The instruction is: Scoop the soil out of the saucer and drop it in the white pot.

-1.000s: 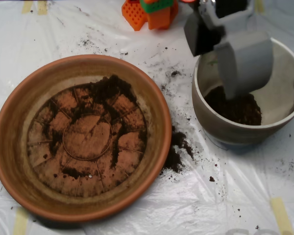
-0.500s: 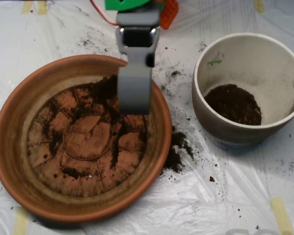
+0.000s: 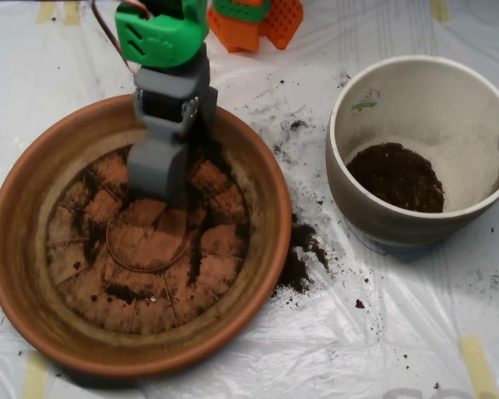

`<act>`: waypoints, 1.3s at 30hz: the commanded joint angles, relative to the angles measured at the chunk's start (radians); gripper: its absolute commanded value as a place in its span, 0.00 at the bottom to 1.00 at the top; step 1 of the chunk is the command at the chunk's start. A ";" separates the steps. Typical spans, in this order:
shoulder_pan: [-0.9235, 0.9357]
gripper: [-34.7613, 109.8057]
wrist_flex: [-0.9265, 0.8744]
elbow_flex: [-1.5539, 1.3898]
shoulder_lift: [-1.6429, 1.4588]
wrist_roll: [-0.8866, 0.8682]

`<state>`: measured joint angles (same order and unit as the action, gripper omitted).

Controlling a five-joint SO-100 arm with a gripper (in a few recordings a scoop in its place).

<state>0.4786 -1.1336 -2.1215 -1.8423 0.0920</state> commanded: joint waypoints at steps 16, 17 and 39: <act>0.101 0.32 -0.123 0.288 0.322 0.017; 0.101 0.32 -0.124 0.288 0.319 0.021; -0.071 0.24 -0.388 0.732 0.367 -0.115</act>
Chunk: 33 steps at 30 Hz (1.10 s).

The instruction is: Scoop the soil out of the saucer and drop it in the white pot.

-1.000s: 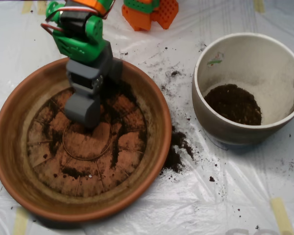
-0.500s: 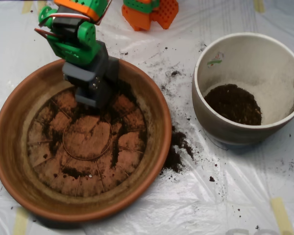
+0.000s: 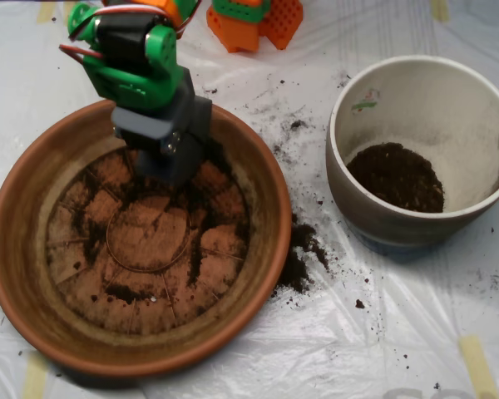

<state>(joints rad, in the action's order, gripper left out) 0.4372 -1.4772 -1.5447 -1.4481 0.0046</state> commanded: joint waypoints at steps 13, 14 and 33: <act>-0.146 0.24 -0.124 0.336 -0.230 0.017; -0.163 0.24 -0.138 0.356 -0.250 0.015; -0.723 0.24 -0.241 0.632 -0.281 0.028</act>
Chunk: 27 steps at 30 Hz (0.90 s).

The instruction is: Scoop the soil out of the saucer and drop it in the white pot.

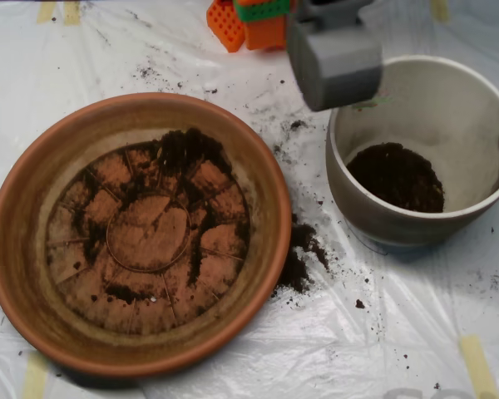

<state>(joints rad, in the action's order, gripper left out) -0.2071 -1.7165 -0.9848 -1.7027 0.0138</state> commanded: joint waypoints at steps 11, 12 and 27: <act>-0.173 0.54 0.069 -0.166 -0.064 0.060; -0.170 0.53 0.091 -0.207 -0.086 0.058; 0.025 0.41 0.351 -0.764 -0.716 0.023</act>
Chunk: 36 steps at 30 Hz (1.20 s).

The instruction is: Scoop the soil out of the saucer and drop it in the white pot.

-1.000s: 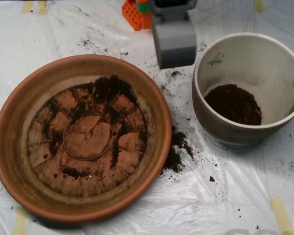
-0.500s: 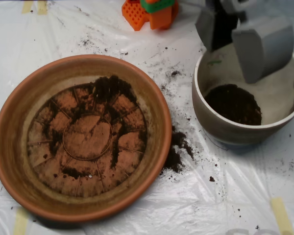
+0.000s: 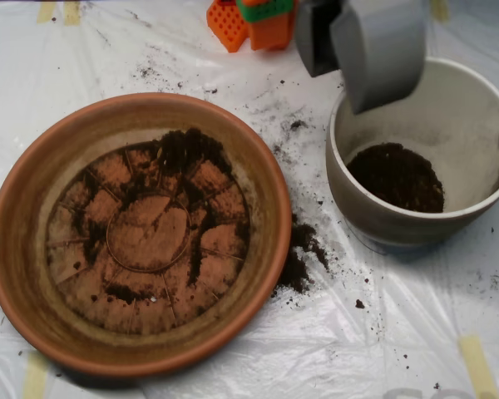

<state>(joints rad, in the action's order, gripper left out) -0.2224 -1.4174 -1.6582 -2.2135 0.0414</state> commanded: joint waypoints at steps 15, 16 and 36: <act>0.049 0.33 0.193 -0.943 -1.031 0.049; 0.046 0.33 0.196 -0.980 -1.066 0.060; -0.032 0.24 0.272 -1.324 -1.134 0.060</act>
<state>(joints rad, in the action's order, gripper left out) -0.2240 -1.1704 -2.9759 -3.2750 0.0890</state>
